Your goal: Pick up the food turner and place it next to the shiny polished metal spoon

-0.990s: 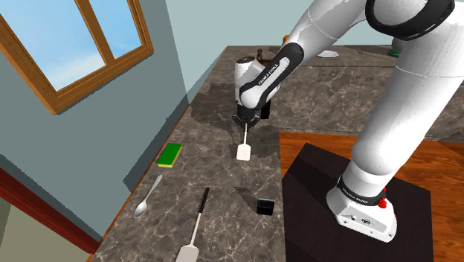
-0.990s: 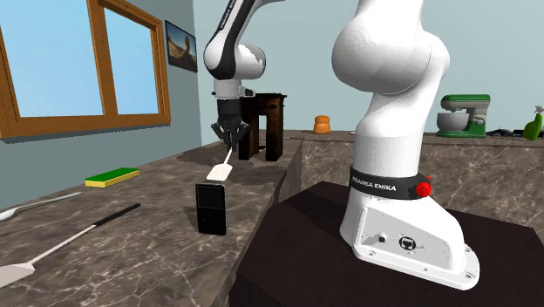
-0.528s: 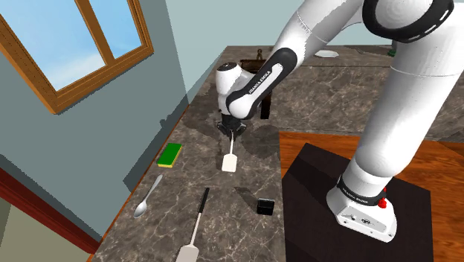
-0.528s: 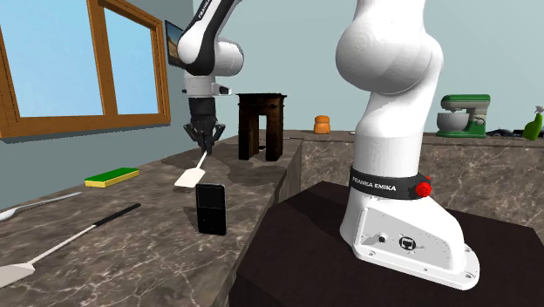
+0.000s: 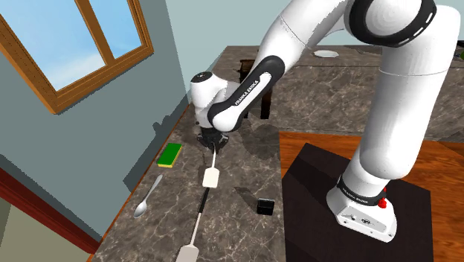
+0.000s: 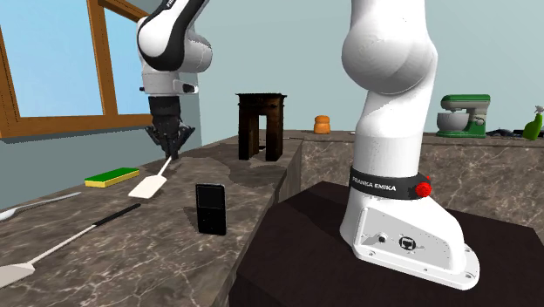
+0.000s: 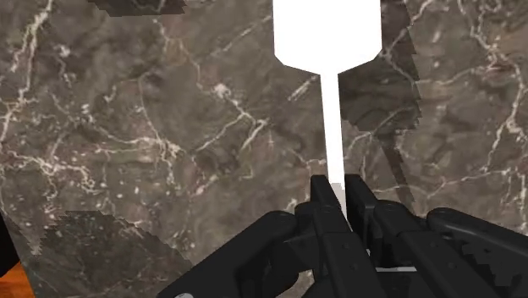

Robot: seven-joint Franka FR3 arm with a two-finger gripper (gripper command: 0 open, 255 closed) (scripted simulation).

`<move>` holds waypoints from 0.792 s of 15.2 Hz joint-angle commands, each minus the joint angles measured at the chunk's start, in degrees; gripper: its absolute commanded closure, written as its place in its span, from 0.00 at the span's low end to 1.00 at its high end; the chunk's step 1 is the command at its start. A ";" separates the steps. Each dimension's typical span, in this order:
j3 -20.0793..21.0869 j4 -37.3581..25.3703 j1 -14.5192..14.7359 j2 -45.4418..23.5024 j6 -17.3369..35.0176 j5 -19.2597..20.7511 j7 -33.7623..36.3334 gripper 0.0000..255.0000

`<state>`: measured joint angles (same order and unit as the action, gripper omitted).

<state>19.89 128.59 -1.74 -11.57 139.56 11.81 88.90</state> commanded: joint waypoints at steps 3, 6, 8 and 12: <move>1.08 -6.00 3.79 -4.27 -2.57 2.02 5.79 1.00; 0.94 -7.66 5.28 -6.71 -2.17 3.33 7.98 1.00; 0.57 -7.51 5.54 -7.86 -0.97 4.12 8.58 1.00; -0.28 -7.36 6.14 -10.25 1.37 5.72 9.78 1.00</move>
<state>19.83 121.26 4.15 -21.10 140.29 17.05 98.24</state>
